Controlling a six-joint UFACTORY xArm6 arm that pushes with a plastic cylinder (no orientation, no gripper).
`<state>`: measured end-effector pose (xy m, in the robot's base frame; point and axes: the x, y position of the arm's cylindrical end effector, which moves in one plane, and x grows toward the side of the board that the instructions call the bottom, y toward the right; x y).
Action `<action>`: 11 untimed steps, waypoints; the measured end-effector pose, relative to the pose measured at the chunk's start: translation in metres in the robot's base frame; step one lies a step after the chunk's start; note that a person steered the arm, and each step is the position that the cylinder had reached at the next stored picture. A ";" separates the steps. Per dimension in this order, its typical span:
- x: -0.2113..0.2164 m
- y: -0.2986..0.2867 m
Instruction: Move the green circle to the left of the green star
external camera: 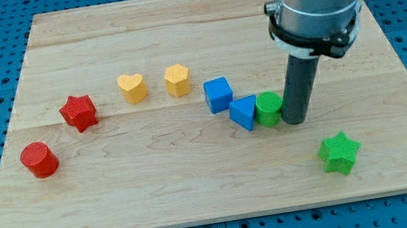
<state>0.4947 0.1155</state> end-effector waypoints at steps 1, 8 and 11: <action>-0.011 0.012; 0.031 -0.063; 0.059 -0.111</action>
<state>0.5533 0.0045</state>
